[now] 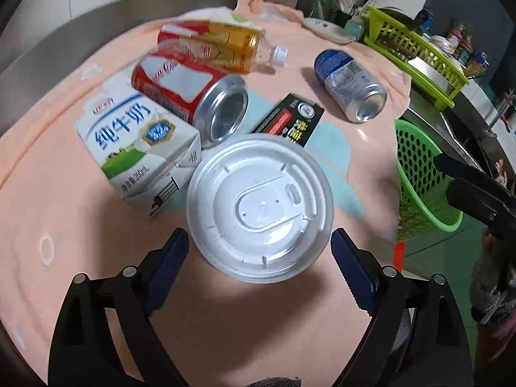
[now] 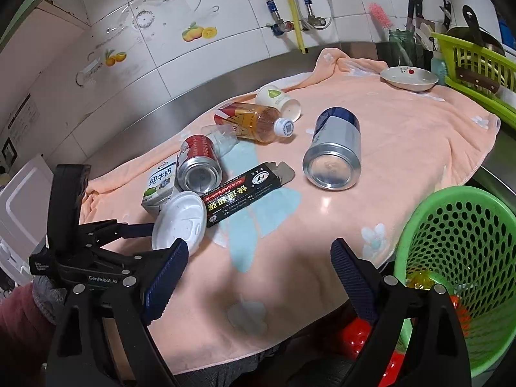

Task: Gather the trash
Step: 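Grasp the white cup lid with the left gripper while the right gripper approaches the black box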

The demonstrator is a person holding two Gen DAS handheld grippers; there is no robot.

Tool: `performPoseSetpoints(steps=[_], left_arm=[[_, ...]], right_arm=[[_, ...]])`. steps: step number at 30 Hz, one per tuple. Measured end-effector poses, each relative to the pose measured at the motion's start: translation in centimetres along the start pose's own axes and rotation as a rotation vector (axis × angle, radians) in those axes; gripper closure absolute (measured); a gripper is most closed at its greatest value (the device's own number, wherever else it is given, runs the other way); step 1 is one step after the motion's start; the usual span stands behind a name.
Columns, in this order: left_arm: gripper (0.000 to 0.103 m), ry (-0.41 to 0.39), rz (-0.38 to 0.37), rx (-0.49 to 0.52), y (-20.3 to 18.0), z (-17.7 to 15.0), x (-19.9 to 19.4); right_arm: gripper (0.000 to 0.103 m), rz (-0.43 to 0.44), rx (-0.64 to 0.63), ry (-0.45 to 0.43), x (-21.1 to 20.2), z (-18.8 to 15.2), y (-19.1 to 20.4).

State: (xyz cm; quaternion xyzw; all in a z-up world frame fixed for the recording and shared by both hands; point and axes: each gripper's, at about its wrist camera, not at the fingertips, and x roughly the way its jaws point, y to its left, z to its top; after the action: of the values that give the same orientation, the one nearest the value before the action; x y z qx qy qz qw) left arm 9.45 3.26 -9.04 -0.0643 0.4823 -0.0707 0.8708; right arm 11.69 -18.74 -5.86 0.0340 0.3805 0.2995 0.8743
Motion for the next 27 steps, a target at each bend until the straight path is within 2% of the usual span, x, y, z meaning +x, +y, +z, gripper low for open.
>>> performPoseSetpoints(steps=[14, 21, 23, 27], left_arm=[[0.013, -0.005, 0.025, 0.088, -1.2, -0.1, 0.3], [0.013, -0.005, 0.041, 0.08, -1.0, -0.3, 1.1], [0.017, -0.022, 0.041, 0.082, -1.0, -0.3, 0.9], [0.019, -0.055, 0.049, 0.094, -1.1, -0.4, 0.2]], right_arm=[[0.016, 0.011, 0.008, 0.012, 0.8, 0.0, 0.2], [0.016, 0.018, 0.009, 0.015, 1.2, 0.1, 0.4], [0.016, 0.016, 0.008, 0.018, 1.3, 0.1, 0.5], [0.016, 0.008, 0.001, 0.019, 1.3, 0.3, 0.8]])
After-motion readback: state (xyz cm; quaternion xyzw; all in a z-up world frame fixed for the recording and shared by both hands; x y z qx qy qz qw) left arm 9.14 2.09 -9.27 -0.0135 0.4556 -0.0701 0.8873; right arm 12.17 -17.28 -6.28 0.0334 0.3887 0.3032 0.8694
